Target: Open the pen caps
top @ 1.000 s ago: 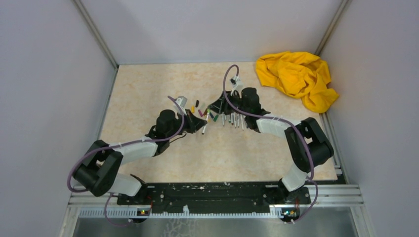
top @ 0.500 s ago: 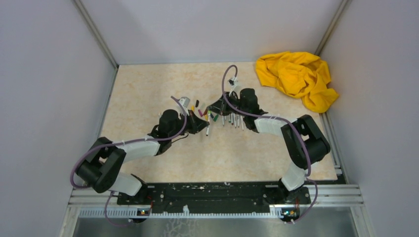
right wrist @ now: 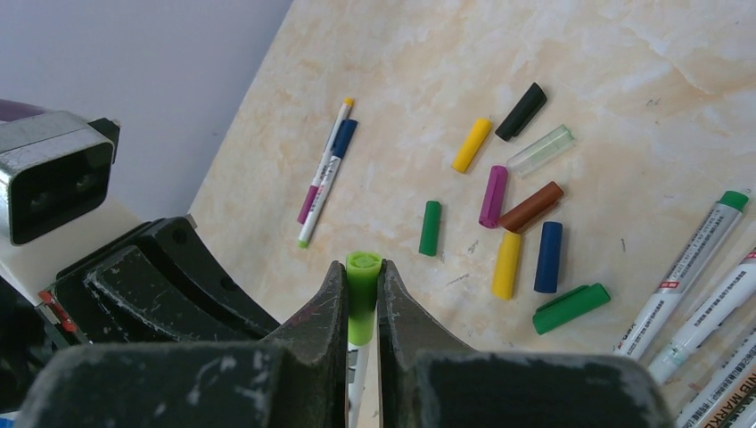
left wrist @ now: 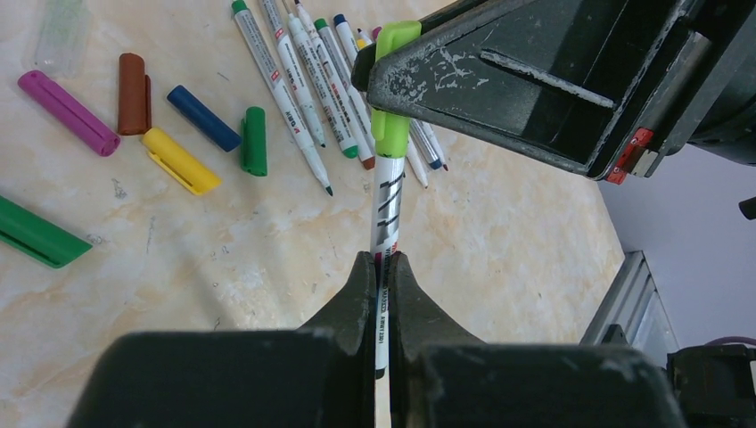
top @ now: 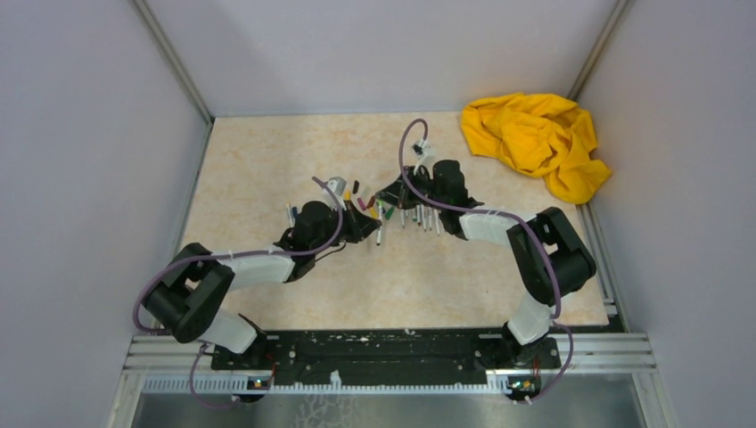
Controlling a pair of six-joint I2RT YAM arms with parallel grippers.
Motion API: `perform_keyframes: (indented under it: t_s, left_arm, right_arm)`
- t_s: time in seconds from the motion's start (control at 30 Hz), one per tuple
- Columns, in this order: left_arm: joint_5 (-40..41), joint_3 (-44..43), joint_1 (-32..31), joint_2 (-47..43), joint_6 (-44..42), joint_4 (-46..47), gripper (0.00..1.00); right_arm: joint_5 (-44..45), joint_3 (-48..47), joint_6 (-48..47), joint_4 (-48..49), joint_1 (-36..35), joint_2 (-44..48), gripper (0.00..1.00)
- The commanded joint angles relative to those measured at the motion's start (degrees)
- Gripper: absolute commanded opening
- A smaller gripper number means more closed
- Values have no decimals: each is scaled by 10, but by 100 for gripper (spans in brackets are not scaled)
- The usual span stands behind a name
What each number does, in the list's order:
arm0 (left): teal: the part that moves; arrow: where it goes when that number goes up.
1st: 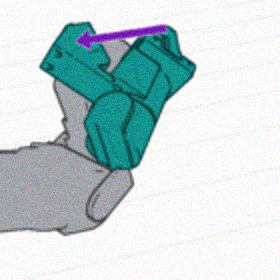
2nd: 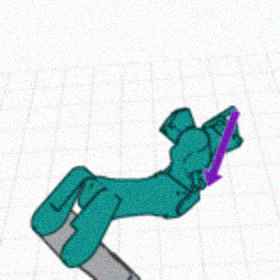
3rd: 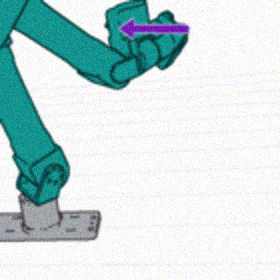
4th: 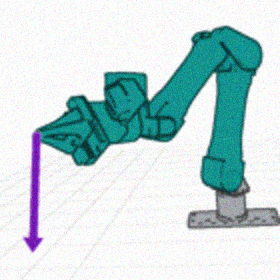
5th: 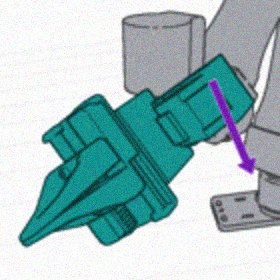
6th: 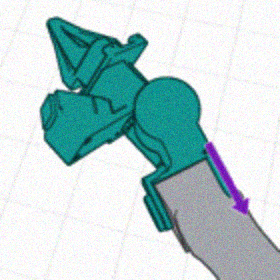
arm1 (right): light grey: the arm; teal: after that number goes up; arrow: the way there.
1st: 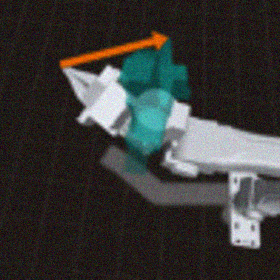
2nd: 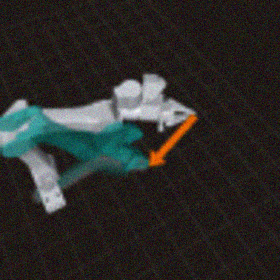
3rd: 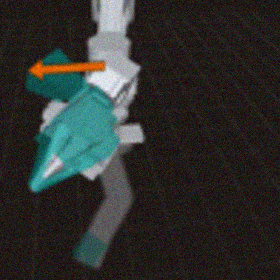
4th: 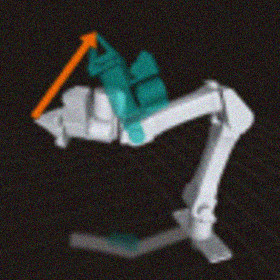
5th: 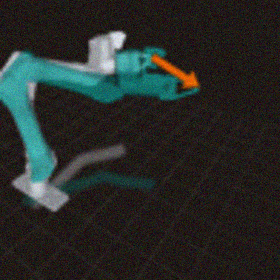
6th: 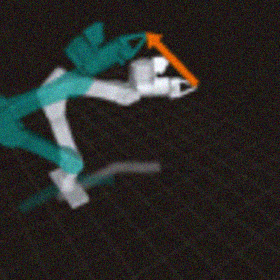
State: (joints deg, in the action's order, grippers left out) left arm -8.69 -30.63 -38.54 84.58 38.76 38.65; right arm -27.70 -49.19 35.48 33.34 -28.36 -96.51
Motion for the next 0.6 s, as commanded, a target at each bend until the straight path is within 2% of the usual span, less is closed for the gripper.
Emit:
perform_keyframes:
  t_s: [0.0,0.23,0.4,0.57]
  left_arm:
    - [3,10,-31,18,-5,-19,0]
    - [-7,17,-49,33,-4,2,0]
    - [-34,19,-59,44,-12,19,0]
    - [-14,24,-71,50,-35,6,0]
  right_arm:
    - [69,-44,-55,72,26,20,0]
    - [70,-64,-80,110,44,19,0]
    - [37,-66,-49,171,71,7,0]
    - [16,-85,-30,168,86,1,0]
